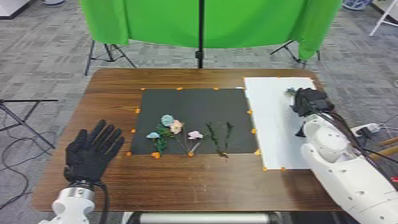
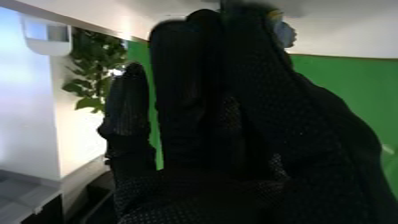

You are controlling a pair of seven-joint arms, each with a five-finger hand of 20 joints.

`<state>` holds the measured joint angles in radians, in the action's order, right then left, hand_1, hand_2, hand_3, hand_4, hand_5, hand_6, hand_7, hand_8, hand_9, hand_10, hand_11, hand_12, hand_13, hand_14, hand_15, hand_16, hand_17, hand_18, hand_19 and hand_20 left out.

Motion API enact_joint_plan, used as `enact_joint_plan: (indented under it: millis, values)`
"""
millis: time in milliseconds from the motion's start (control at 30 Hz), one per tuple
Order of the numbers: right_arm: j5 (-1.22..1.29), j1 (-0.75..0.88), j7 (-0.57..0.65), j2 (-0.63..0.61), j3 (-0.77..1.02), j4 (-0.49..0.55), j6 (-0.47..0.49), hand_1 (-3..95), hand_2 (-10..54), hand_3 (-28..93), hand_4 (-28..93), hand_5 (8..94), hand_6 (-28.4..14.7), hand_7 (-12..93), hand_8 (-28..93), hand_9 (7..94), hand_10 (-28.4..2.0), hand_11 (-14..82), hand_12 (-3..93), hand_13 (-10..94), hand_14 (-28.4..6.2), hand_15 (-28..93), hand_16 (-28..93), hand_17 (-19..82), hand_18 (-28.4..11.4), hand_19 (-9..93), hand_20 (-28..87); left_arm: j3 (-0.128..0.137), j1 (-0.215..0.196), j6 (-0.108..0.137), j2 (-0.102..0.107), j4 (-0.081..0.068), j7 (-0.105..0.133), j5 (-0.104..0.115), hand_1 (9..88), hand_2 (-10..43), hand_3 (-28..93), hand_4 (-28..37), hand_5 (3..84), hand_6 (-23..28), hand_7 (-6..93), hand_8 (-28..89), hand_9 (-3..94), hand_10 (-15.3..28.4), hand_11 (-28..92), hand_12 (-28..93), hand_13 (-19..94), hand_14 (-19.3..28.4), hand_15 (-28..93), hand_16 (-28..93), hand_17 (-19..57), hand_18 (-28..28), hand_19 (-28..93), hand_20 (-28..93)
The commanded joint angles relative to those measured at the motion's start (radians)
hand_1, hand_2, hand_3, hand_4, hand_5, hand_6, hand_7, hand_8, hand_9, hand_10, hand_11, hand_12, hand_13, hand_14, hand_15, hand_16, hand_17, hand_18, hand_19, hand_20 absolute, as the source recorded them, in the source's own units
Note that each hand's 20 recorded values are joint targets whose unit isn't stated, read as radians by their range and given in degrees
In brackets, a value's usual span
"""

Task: Arrange flowers

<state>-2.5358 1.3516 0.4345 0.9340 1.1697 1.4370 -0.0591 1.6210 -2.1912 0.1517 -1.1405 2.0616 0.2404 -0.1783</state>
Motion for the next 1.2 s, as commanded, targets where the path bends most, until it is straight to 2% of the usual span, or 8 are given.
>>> enact_joint_plan:
  millis: [33,233,300,533,600,733,867,1200]
  values:
    - [-0.022,0.038,0.022,-0.029,-0.031,0.148,-0.019,63.2,-9.5,68,-28,80.7,2.1,30,-2,86.9,-9.6,14.7,44.0,70,-6.7,49,42,32,-21.7,83,36,-0.001,-0.021,0.000,-0.011,-0.002,-0.009,0.001,28.3,12.9,77,-28.3,42.2,11.5,7.8,-8,35.6,16.8,20,9,27,17.8,37,-8,-8.4,16.8,41,14]
    - [0.007,0.044,-0.062,-0.049,-0.089,0.343,0.009,58.5,-9.5,71,-28,78.8,0.3,27,-3,85.1,-10.7,13.6,42.1,68,-7.9,50,40,31,-23.1,82,36,0.007,-0.030,0.006,-0.007,0.004,0.001,0.003,28.3,12.7,77,-28.3,42.2,11.4,7.6,-8,35.6,16.8,20,10,27,17.8,36,-8,-8.4,16.8,41,14]
    - [0.014,0.032,-0.095,-0.043,-0.121,0.375,0.027,58.1,-9.5,71,-28,78.2,0.1,26,-3,84.4,-10.7,13.3,41.9,67,-8.3,50,40,30,-23.2,82,36,0.007,-0.029,0.011,-0.007,0.005,0.002,-0.006,28.4,12.7,77,-28.3,42.2,11.4,7.6,-8,35.6,16.8,20,10,27,17.7,36,-8,-8.4,16.8,41,14]
    - [-0.025,-0.015,-0.195,-0.012,-0.245,0.369,0.050,55.8,-9.5,70,-28,73.4,-0.5,22,-3,79.7,-11.4,13.6,39.5,63,-9.2,54,35,29,-22.6,82,36,-0.001,-0.025,0.020,-0.002,0.009,0.002,-0.006,28.5,12.8,77,-28.3,42.4,11.5,7.7,-8,35.6,16.9,20,10,27,17.8,36,-8,-8.4,16.8,41,14]
    - [-0.045,-0.017,-0.230,-0.009,-0.257,0.365,0.084,53.4,-9.5,71,-28,72.7,-0.9,21,-4,76.8,-11.9,18.3,36.0,62,-9.8,56,33,29,-22.6,82,35,-0.005,-0.014,0.009,0.000,0.007,-0.003,-0.018,28.4,12.8,77,-28.3,42.5,11.6,7.6,-8,35.7,16.9,20,10,27,17.8,36,-8,-8.4,16.8,41,14]
    - [-0.048,-0.011,-0.228,-0.010,-0.270,0.365,0.104,49.4,-9.5,74,-28,70.8,-0.8,20,-8,72.6,-12.9,25.2,29.9,61,-11.0,59,28,28,-22.6,82,35,-0.013,0.008,0.014,0.000,0.002,-0.003,-0.020,28.3,12.8,77,-28.3,42.5,11.6,7.5,-8,35.7,16.9,20,10,27,17.9,36,-8,-8.4,16.8,41,14]
    - [-0.005,0.005,-0.200,-0.003,-0.239,0.401,0.198,46.7,-9.5,77,-28,69.3,-1.1,20,-14,69.5,-14.2,30.4,23.7,59,-11.8,62,23,28,-22.7,82,36,-0.011,0.006,0.008,0.001,0.000,-0.006,-0.020,28.2,12.9,77,-28.3,42.5,11.6,7.4,-8,35.7,16.9,20,10,27,17.9,37,-8,-8.5,16.8,41,14]
    - [0.096,0.062,-0.189,-0.003,-0.185,0.476,0.160,42.8,-9.5,81,-28,64.6,-1.8,19,-14,65.4,-15.8,29.5,19.7,57,-12.9,63,21,27,-22.8,83,36,-0.009,-0.005,0.024,-0.001,0.003,0.001,-0.014,28.2,13.0,77,-28.3,42.4,11.5,7.3,-8,35.7,16.9,20,10,27,17.9,37,-8,-8.5,16.8,41,14]
